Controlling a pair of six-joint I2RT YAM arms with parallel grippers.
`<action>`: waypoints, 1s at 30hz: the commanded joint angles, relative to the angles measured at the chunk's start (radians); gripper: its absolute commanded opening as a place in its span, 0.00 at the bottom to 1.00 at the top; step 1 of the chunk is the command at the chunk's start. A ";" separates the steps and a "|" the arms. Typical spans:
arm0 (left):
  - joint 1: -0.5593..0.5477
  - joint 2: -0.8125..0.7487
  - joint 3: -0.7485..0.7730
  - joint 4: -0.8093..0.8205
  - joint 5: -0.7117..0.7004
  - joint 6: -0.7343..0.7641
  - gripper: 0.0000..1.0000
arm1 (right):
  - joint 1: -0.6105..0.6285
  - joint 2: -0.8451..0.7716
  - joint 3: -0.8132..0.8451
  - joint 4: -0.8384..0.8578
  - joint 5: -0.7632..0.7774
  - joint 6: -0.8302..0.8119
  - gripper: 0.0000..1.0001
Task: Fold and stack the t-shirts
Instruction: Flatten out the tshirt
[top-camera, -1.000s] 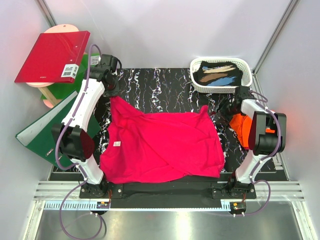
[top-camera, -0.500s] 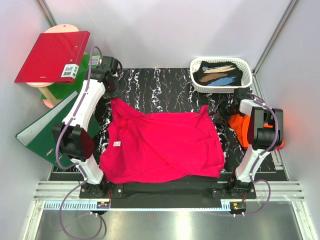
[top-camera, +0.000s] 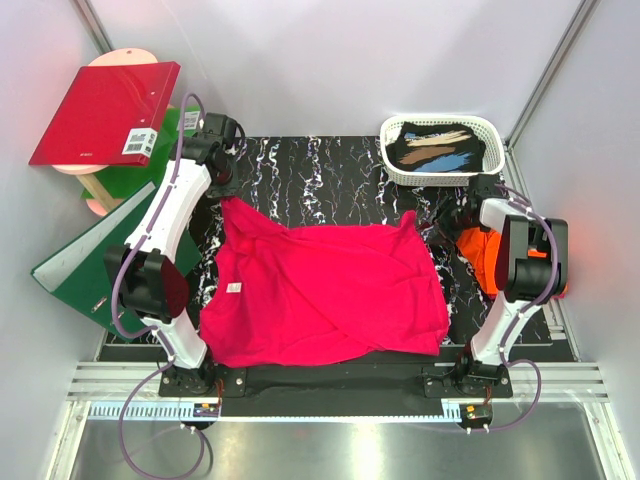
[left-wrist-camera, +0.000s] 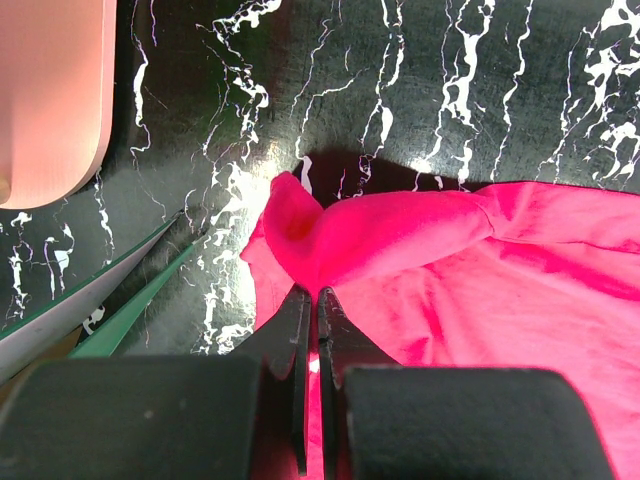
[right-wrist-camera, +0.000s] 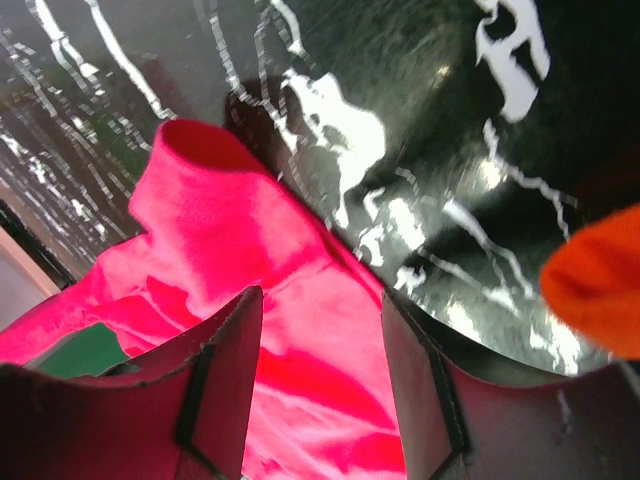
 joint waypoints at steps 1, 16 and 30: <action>0.006 -0.026 -0.004 0.030 -0.025 0.007 0.00 | -0.003 -0.091 0.005 0.004 -0.008 -0.011 0.59; 0.006 -0.030 -0.029 0.033 -0.028 0.010 0.00 | -0.003 0.039 0.057 0.025 -0.070 -0.005 0.57; 0.006 -0.034 -0.041 0.033 -0.037 0.013 0.00 | -0.001 0.107 0.080 0.039 -0.116 -0.003 0.53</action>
